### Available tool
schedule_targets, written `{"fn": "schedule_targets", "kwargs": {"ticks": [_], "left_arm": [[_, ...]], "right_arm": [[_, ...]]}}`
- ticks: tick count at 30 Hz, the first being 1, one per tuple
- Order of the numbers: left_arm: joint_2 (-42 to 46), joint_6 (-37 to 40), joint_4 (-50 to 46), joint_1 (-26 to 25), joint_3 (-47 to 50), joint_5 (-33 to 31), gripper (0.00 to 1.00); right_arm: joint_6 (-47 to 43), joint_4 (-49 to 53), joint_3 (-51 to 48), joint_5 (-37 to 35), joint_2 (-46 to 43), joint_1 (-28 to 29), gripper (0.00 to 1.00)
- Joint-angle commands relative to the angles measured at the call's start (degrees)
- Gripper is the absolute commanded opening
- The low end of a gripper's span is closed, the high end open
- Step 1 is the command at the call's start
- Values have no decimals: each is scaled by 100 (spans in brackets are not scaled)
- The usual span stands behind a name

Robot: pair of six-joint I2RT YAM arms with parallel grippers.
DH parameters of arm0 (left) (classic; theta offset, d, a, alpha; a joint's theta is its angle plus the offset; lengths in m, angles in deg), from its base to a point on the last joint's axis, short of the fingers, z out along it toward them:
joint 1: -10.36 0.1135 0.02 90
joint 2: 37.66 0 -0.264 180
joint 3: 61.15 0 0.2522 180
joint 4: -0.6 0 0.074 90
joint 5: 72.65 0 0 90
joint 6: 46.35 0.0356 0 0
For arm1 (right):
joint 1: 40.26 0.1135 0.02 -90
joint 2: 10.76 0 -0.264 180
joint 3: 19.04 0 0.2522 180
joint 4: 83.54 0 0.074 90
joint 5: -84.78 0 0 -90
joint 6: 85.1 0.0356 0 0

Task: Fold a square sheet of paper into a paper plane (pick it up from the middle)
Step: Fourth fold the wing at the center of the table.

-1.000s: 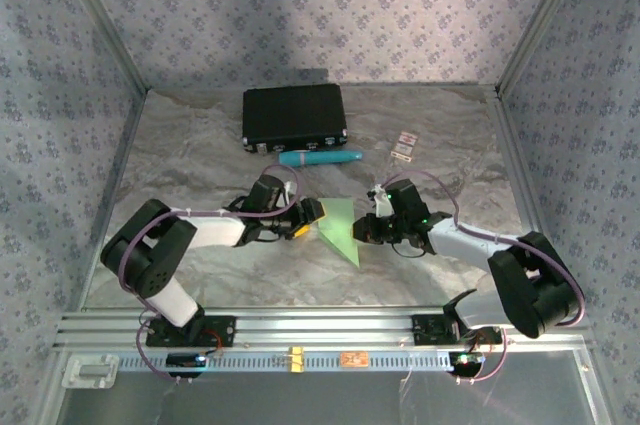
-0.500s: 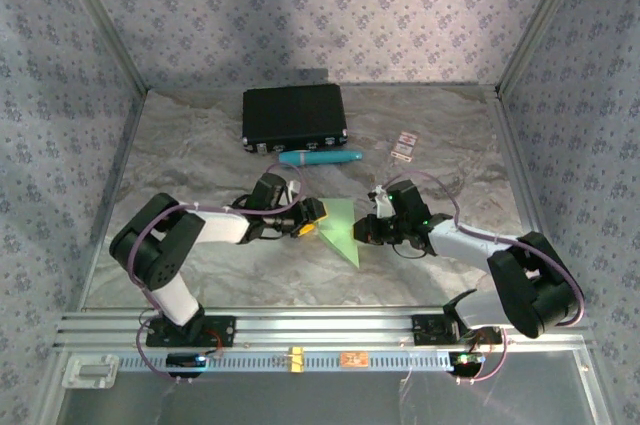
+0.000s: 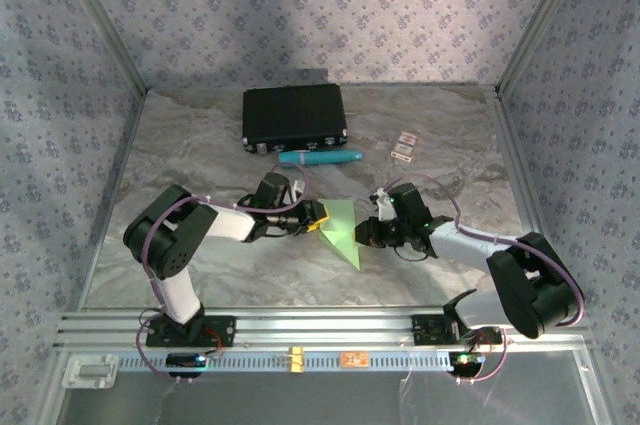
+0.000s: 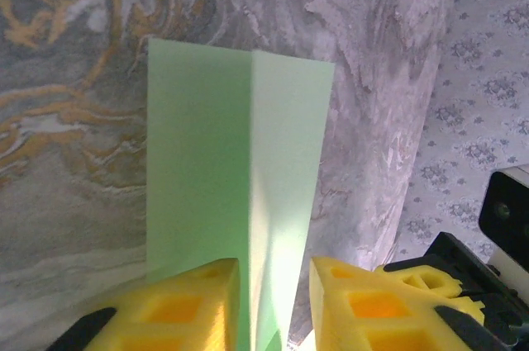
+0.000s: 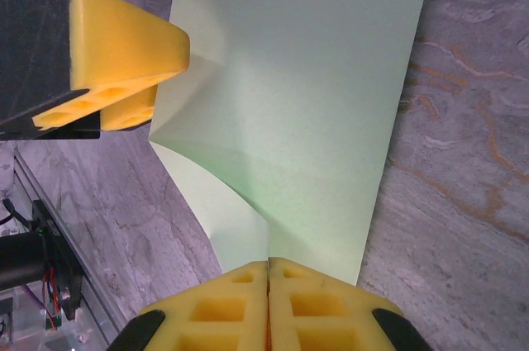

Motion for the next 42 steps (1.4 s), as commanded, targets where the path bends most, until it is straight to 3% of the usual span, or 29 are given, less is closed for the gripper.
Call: {"fn": "schedule_targets", "kwargs": {"ticks": [1,9,18,25,32,36,42], "left_arm": [[-27,33,173,21,-114,63,23],[150,107,-25,-12,-40,-232,11],[633,195,-490,-67,122,-912,6],[993,183,-784,-218,223,-1429,4],[1110,163,-977,-510,131,-1893,4],[975,150,-946,-579,17,-1842,6],[828,328,-881,-580,-144,-1494,25]], "right_arm": [[0,-34,-59,23,-77,-45,10],[-21,83,-47,-77,-119,-45,16],[-269,981,136,-890,-735,10,43],[-375,1400,102,-1574,-1425,54,46],[-431,1394,15,-1819,-1802,135,46],[-340,1126,-145,-1810,-1917,141,46],[-521,961,-239,-1726,-2045,248,46]]}}
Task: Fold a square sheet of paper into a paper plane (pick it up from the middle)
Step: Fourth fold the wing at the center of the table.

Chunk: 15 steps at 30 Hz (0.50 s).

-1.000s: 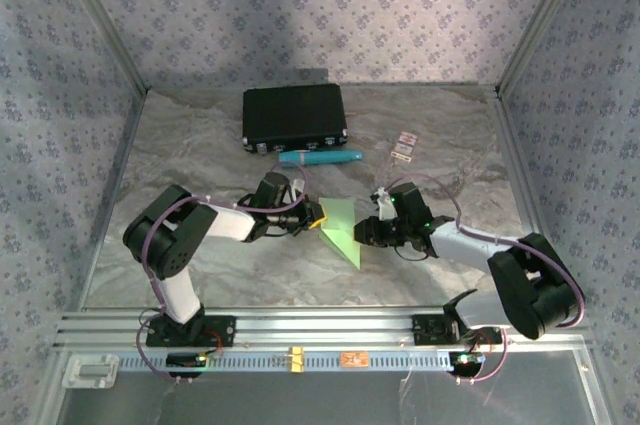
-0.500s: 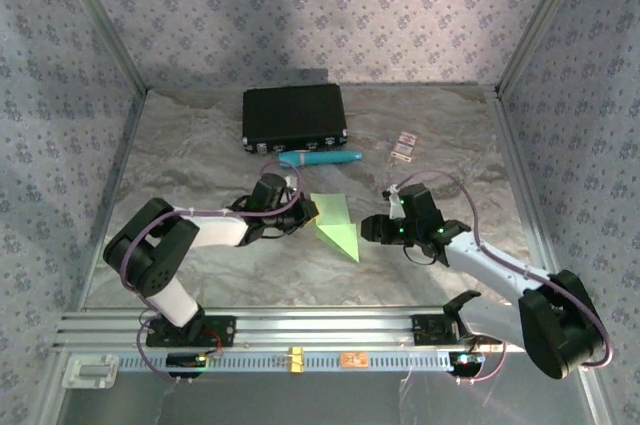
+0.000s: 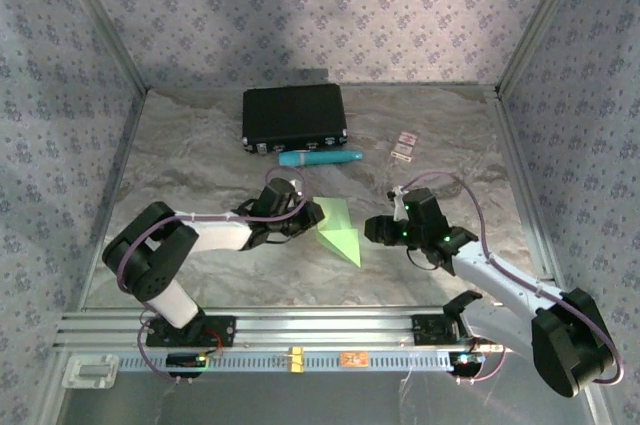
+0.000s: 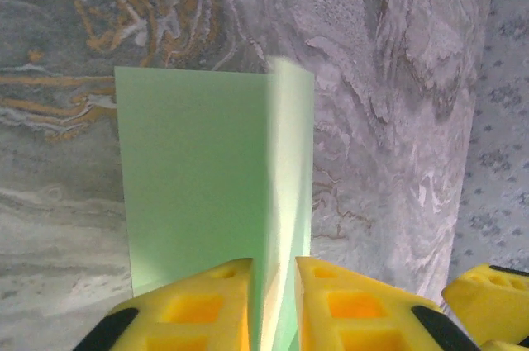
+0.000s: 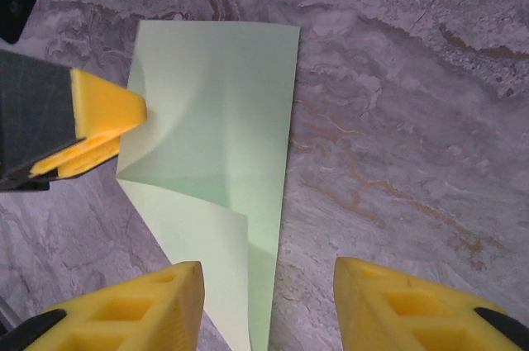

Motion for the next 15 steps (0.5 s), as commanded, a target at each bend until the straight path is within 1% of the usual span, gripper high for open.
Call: {"fn": "schedule_targets", "kwargs": {"ticks": [1,4,7,10,15], "left_arm": [[-104,207,-9,-14,-299,219,26],[-118,249,-7,0,-358,322,26],[-113,247,21,40,-367,342,21],[-110,247,41,63,-367,361,15],[-109,245,48,78,-352,401,11]], "right_arm": [[-259,-106,-30,-98,-130,126,47],[-444,-90,-12,-212,-169,259,47],[-633,-164,-41,-345,-179,421,47],[-913,-306,-115,-749,-217,716,47],[-1433,-568,-320,-1654,-438,1330,47]]}}
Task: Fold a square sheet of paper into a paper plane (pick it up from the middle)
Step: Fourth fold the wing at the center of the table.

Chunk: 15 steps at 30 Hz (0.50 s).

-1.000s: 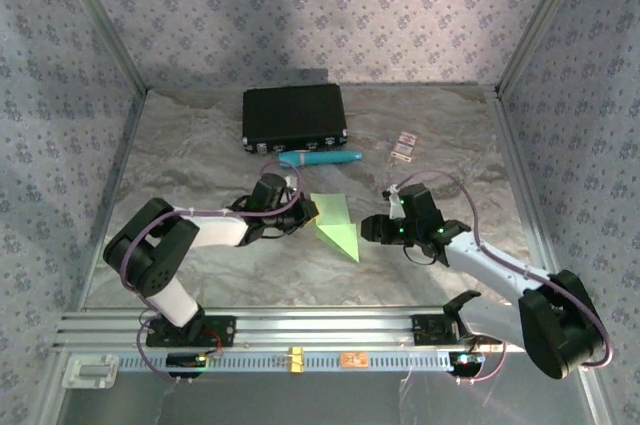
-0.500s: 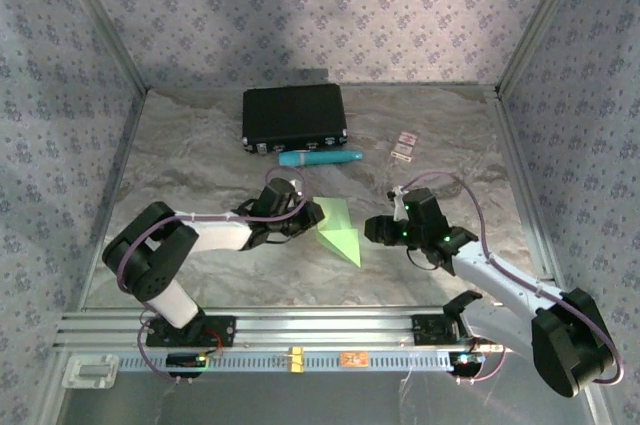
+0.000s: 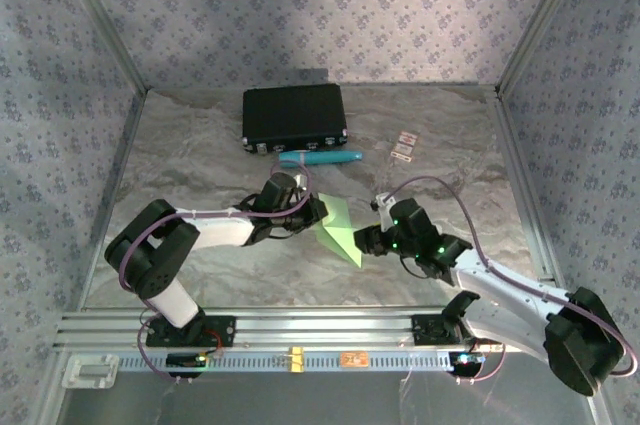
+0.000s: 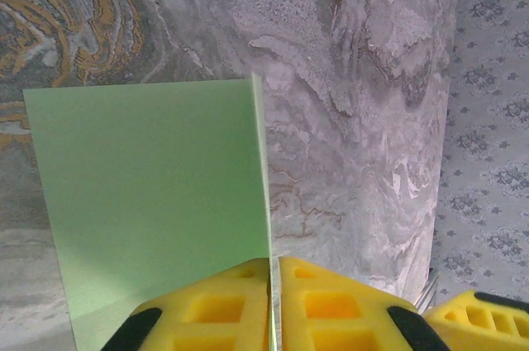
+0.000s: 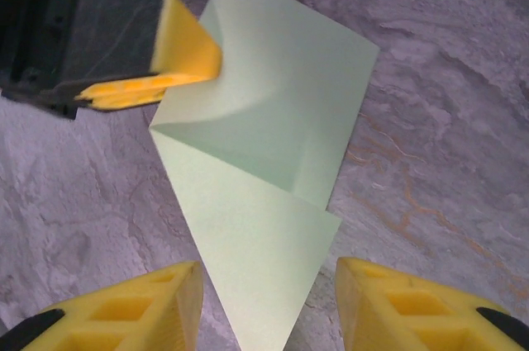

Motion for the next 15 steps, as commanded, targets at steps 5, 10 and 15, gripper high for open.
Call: {"fn": "schedule_targets", "kwargs": {"ticks": [5,10,15], "left_arm": [[-2,48,41,29,-103,119,10],[-22,40,42,30,-132,141,10],[-45,-32,82,30,-107,141,10]], "right_arm": [[-752,-518,-400,-1294,-403,643,47],[-961,-555,-509,-1716,-493,981,45],[-1372,-500,-325,-1728,-165,1363,42]]}}
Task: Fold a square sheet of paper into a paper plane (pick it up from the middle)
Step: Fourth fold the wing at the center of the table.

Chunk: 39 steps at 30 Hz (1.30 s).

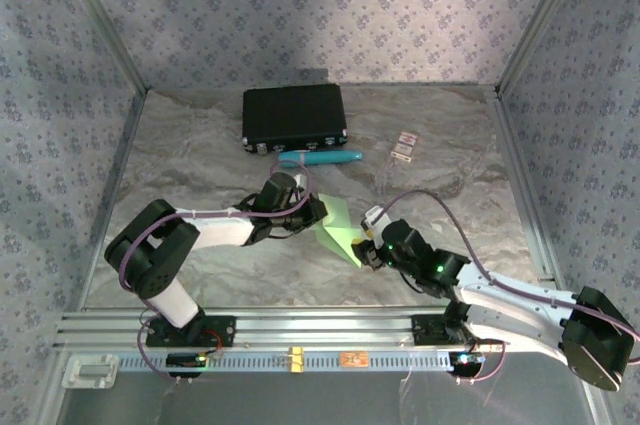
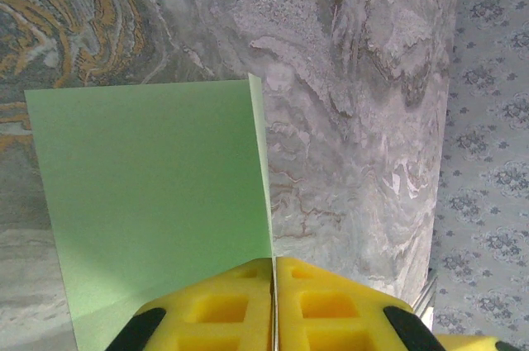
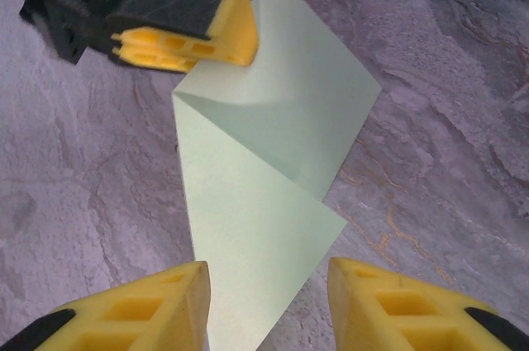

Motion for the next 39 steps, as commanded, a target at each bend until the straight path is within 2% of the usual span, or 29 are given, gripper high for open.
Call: {"fn": "schedule_targets", "kwargs": {"ticks": [1,12,22,31,39], "left_arm": [[-49,-34,93,34,-105,134,10],[-94,-80,121,29,-141,178,10],[-101,-105,128,33,-154,169,10],[-109,-100,111,36,-154,169,10],[-103,-101,110,39,-153,152,10]], "right_arm": [[-438,-132,145,-282,255,259,42],[-604,-274,599,-1171,1624,1000,44],[-347,-334,879,-2162,2724,1273,43],[-178,-461,802,-2107,2811,1290,30],[-45,-558,705,-1959,2731,1296,26]]}}
